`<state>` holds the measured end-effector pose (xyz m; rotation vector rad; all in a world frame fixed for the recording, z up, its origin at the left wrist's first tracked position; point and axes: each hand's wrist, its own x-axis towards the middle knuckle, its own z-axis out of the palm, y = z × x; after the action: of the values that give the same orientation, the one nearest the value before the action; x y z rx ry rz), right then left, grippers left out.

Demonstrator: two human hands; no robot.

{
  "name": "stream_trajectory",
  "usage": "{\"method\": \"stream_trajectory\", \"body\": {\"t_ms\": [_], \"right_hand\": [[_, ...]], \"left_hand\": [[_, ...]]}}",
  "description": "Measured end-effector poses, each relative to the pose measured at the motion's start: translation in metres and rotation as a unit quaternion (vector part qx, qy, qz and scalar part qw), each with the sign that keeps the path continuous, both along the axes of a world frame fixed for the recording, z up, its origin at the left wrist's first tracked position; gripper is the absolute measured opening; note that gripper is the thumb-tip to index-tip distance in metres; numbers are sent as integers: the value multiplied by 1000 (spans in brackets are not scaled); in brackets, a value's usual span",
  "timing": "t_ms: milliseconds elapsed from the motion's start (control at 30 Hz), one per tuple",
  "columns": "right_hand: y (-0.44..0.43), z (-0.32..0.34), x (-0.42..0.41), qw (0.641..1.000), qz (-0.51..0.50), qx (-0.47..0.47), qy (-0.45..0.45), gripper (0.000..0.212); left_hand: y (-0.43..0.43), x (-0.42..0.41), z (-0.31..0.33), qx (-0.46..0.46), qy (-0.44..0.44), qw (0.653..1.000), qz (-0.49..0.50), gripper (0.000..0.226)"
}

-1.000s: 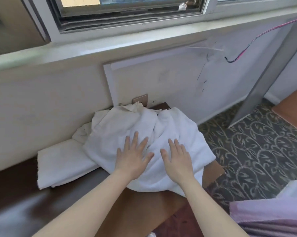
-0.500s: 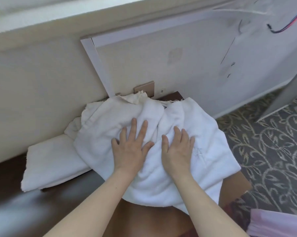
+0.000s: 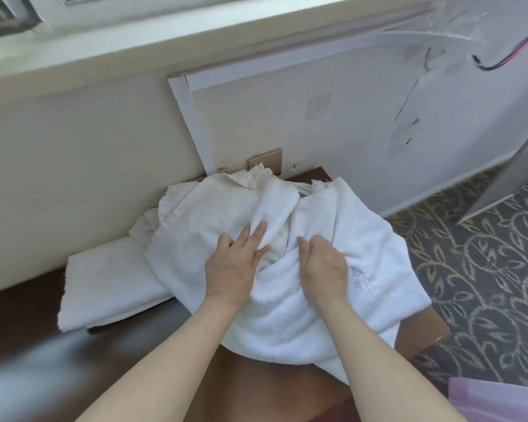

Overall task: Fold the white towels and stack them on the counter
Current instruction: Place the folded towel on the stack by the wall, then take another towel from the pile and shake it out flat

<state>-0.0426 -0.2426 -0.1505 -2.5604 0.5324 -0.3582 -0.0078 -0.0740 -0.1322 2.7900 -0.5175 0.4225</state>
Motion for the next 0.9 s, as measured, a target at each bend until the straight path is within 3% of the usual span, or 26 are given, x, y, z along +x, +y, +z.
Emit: {"method": "stream_trajectory", "body": {"t_ms": [167,333,467,600,733,900], "right_hand": [[0,14,-12,1000,12,6,-19,79],[10,61,-24,998,-2,25,-56,58],[44,117,-39,993,23,40,-110,59],[106,174,-57,983,52,51,-171,45],[201,225,-86,959,96,25,-264,53],[347,269,-128,923,146,28,-354,55]], "left_hand": [[17,-13,22,-60,0,998,-15,46],[42,-30,65,-149,-76,986,6,40],[81,-46,109,-182,-51,981,40,45],[144,-72,162,-209,-66,974,57,44],[236,-109,207,-255,-90,957,103,33],[381,-159,239,-313,-121,933,131,45]]}}
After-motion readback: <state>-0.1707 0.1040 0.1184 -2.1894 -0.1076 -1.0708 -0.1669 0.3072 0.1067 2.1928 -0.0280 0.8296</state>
